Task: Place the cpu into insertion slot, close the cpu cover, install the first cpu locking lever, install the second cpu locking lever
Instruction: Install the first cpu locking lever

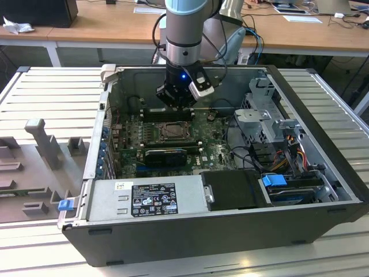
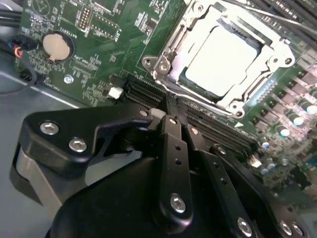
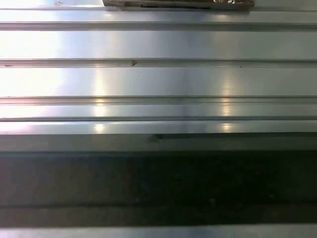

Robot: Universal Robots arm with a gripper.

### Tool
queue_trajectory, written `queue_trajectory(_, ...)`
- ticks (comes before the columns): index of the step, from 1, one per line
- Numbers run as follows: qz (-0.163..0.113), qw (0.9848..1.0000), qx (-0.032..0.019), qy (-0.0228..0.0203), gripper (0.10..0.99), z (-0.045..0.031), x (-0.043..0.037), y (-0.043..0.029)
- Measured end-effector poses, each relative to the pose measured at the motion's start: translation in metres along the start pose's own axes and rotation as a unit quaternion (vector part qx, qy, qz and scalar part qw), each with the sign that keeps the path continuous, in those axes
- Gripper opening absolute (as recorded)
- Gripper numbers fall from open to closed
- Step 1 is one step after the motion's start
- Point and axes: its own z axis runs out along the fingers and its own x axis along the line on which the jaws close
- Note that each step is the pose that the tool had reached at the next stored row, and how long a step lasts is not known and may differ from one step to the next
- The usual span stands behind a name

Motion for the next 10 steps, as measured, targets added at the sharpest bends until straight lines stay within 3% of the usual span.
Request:
queue_trajectory(3, 0.0, 1.0, 0.0001, 0.0001, 0.106, -0.0003, 0.0, -0.0066)
queue_trajectory(10, 0.0, 1.0, 0.0002, 0.0001, 0.106, -0.0006, -0.0001, -0.0121)
